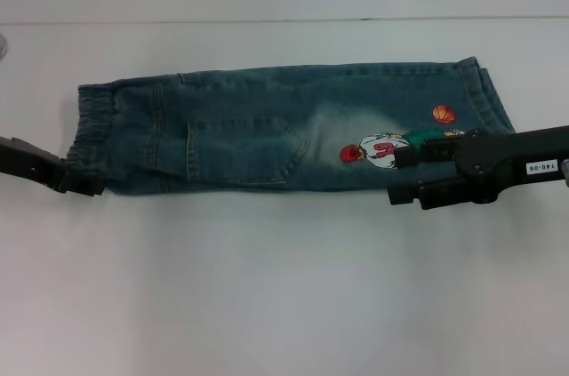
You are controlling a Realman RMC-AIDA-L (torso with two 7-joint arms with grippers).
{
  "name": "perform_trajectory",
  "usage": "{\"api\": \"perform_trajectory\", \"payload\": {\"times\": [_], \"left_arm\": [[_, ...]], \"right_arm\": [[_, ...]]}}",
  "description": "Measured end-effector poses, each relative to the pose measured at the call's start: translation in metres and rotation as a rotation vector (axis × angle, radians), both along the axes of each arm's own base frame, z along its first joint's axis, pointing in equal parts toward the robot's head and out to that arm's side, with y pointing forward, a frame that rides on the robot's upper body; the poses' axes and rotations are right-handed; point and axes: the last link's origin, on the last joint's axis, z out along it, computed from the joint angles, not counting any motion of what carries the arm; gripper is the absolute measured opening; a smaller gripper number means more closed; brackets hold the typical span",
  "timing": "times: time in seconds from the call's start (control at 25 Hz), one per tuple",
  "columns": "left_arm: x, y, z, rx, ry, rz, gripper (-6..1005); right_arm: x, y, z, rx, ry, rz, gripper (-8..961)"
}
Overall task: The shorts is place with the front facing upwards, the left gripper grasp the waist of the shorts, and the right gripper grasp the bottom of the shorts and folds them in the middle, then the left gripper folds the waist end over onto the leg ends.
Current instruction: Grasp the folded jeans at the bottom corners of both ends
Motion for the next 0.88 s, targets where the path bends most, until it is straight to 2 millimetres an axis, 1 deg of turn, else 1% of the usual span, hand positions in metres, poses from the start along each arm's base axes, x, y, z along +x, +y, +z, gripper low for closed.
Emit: {"api": "perform_trajectory", "payload": {"times": [0.16,0.36,0.72,0.88], "left_arm": [[0.0007,0.0005,0.0006,0.001,0.003,-0.004,657],[0.0016,0.0009,0.0006,-0.002,0.003,-0.007,394],[0.0032,0.0006,0.0016,-0.008,0.002,-0.011,166],[0.0077,0.0005,0.0069,-0.012,-0.001,-0.023,60]], "right_arm": [[0.0004,-0.0001,-0.0004,0.001,0.000,-0.002,858],[0.0003,0.0012,-0.0004,0.007,-0.003,-0.003,853],[-0.0004,0.0031,-0.0021,0.011,-0.013,-0.001,807],[0.0003,0.0043,-0.0047,0.015,-0.028,-0.003,786]]}}
